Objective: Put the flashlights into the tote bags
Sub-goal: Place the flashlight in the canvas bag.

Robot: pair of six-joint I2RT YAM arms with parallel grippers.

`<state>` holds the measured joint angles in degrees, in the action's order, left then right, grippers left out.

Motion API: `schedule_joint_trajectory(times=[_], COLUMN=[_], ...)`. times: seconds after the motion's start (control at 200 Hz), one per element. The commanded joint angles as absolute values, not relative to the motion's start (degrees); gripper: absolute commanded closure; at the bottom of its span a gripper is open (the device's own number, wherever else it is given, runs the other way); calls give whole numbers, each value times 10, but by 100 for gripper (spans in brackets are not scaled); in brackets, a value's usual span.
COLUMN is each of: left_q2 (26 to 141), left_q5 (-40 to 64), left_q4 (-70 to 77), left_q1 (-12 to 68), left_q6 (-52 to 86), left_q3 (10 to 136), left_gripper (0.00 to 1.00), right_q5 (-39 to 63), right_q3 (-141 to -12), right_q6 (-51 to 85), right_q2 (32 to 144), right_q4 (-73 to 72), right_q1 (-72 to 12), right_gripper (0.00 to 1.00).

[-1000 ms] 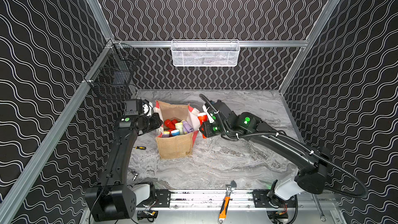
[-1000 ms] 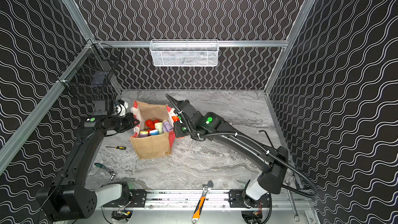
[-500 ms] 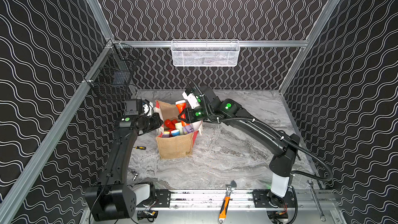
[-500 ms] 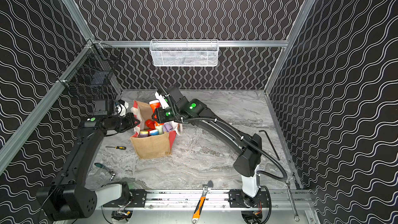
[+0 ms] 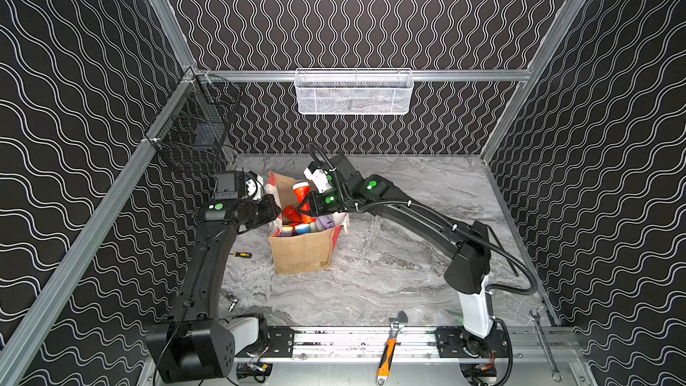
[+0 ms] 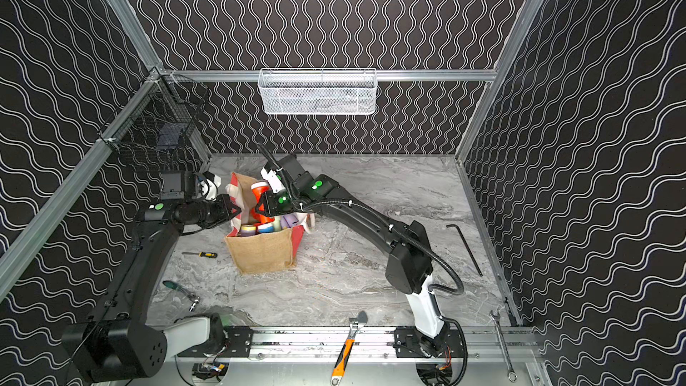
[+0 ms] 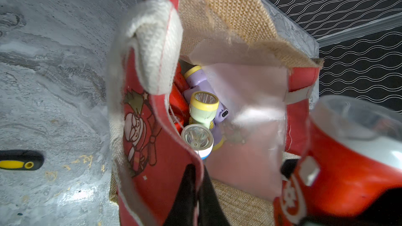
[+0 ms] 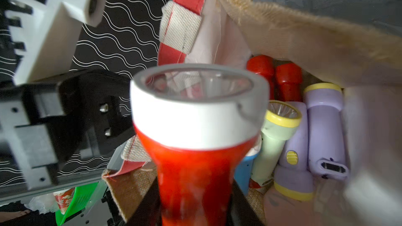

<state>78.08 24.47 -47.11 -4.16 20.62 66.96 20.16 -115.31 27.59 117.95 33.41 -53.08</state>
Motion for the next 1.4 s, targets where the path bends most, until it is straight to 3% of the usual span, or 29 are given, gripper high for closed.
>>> schedule_joint_trajectory(times=[0.0,1.396], left_q2=[783,776], left_q5=[256,255], left_q4=[-452,-445], left_q1=[-42,-42], left_q6=[196,196], left_q3=[675,667], left_gripper=[92,92], right_q5=[234,258], right_q3=[-1163,-1130], right_q6=[288,281], right_q2=[1201,1294], right_q4=[307,385], right_q1=[-531,-536], right_gripper=[63,61])
